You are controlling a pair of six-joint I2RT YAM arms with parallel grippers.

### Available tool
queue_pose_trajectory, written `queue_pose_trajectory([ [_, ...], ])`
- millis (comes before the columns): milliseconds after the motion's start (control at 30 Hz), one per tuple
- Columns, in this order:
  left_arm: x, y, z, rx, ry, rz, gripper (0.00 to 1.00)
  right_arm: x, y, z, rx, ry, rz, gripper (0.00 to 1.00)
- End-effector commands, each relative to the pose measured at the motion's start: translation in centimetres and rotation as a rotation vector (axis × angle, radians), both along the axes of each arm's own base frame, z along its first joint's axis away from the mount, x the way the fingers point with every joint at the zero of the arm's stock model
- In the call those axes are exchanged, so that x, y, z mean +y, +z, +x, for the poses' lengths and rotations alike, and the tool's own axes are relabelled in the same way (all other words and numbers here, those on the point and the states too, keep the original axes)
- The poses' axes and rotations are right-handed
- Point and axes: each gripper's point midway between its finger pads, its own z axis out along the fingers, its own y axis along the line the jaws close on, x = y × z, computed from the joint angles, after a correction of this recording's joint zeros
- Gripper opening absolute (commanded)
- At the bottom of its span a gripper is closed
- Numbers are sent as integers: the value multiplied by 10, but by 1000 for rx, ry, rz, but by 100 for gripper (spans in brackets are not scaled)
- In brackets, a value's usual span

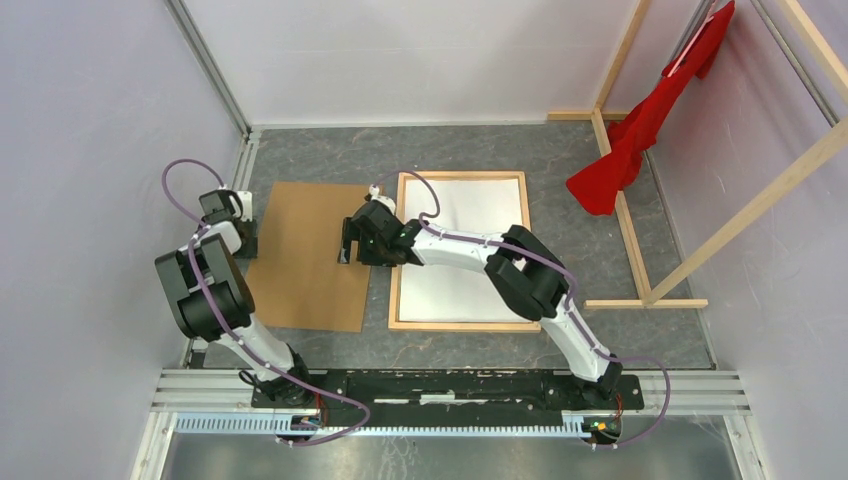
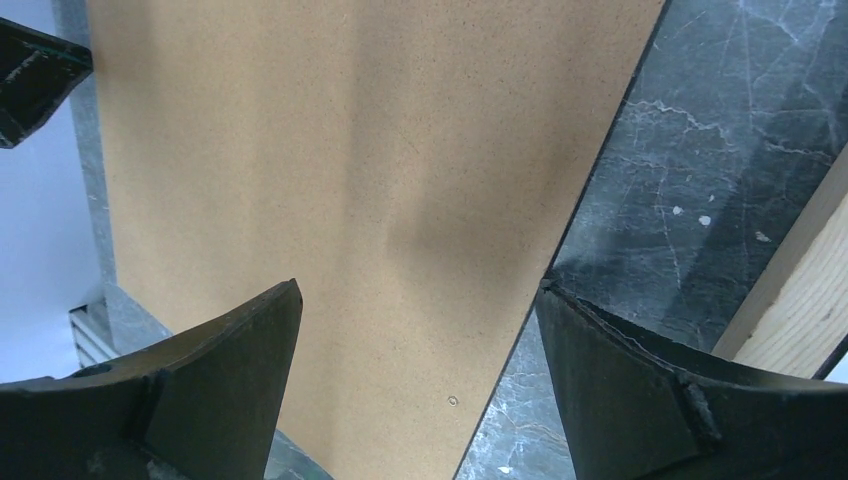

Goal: Put the photo into the frame
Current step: Turn over the photo frame item at the center of the board.

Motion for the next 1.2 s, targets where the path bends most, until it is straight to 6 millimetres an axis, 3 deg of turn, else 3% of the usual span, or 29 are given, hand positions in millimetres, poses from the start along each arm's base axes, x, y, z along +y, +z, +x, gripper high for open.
queue_pose_trajectory([
  [0, -61, -53, -42, 187, -110, -205, 53, 13, 13, -7, 36, 27, 148, 93],
  [300, -79, -54, -49, 205, -179, -224, 48, 23, 122, -2, -42, 95, 511, 92],
  [667, -84, -49, -47, 202, -231, -220, 48, 20, 191, -11, -136, 165, 658, 91],
  [900, -87, -54, -49, 245, -253, -209, 47, 33, 217, -23, -120, 231, 826, 90],
  [1167, -89, -50, -46, 232, -262, -213, 47, 42, 199, -27, -9, 233, 892, 88],
])
